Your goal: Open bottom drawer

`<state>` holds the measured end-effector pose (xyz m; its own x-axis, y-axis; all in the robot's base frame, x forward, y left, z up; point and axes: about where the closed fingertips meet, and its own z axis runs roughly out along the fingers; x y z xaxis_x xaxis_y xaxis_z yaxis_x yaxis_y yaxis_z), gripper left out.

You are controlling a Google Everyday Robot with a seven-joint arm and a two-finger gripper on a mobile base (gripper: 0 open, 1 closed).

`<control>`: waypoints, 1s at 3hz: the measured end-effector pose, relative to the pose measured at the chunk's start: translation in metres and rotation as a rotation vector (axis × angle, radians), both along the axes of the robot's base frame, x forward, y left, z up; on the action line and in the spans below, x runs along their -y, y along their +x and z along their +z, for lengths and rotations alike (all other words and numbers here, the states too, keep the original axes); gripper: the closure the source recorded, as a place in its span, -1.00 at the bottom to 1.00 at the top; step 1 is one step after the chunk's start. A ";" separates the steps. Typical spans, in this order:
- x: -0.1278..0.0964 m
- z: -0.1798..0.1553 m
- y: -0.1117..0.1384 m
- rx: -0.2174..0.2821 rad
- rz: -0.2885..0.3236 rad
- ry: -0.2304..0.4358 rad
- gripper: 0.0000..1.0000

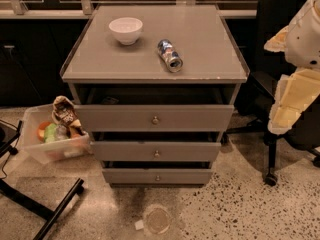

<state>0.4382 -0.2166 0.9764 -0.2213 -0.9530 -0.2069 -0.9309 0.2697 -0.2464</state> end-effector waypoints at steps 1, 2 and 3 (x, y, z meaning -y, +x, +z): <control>0.000 0.000 0.000 0.000 0.000 0.000 -1.00; -0.003 -0.005 0.003 -0.003 0.008 0.043 -1.00; -0.013 -0.021 -0.002 0.007 -0.028 0.105 -1.00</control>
Offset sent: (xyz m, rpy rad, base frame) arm 0.0068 0.0050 -0.0179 0.1108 0.0307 0.0226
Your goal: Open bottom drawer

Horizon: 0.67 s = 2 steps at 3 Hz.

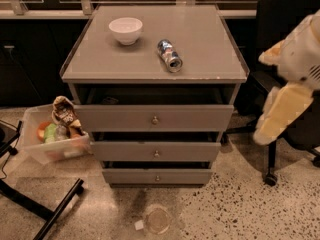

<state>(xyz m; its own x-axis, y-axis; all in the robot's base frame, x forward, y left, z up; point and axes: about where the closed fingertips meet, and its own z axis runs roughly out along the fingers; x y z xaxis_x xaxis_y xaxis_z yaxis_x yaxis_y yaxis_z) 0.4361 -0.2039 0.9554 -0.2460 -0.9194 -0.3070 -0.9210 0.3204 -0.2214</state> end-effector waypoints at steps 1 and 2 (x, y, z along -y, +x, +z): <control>-0.025 -0.042 -0.020 -0.004 -0.099 0.107 -1.00; -0.065 -0.091 -0.035 -0.019 -0.206 0.157 -1.00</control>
Offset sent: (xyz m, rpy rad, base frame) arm -0.0076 0.1123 -0.2829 0.3360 -0.0288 -0.6848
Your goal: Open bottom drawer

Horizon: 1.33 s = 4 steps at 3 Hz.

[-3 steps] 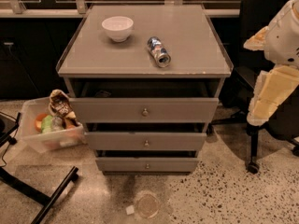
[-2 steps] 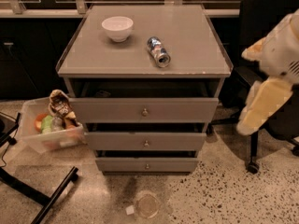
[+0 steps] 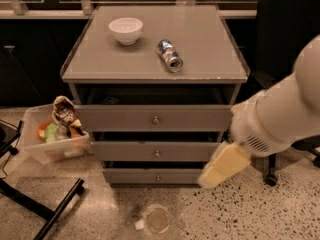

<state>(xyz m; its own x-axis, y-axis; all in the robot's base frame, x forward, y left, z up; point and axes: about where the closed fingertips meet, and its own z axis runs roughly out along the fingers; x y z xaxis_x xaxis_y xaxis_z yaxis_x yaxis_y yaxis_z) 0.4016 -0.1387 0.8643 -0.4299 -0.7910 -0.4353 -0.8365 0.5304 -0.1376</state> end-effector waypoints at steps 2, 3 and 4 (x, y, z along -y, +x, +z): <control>-0.013 -0.030 -0.002 -0.028 -0.061 0.027 -1.00; -0.010 -0.044 0.001 -0.047 -0.096 0.000 -1.00; 0.006 -0.108 0.002 -0.093 -0.131 0.021 -1.00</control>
Offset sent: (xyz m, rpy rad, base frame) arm -0.0023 0.0160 -0.0296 0.0262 0.0269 -0.0524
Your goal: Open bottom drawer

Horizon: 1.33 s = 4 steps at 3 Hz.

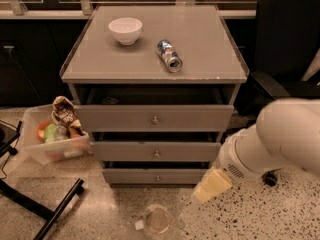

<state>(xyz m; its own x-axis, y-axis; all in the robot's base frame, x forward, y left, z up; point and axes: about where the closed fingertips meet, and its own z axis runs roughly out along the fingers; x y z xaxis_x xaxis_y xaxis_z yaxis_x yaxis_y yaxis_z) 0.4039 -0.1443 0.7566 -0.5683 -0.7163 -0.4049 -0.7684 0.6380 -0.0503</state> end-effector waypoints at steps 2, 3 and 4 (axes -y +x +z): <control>0.018 -0.168 -0.002 -0.042 -0.053 0.059 -1.00; 0.020 -0.219 0.032 0.013 -0.112 0.156 -1.00; 0.021 -0.222 0.088 0.119 -0.171 0.331 -1.00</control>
Offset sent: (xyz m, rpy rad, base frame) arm 0.0539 -0.0170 -0.2535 0.1626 -0.1433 -0.1412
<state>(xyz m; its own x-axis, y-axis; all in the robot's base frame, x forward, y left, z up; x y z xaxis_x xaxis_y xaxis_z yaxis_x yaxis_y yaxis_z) 0.4921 -0.1649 0.5348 -0.6031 -0.4353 -0.6684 -0.6510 0.7529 0.0970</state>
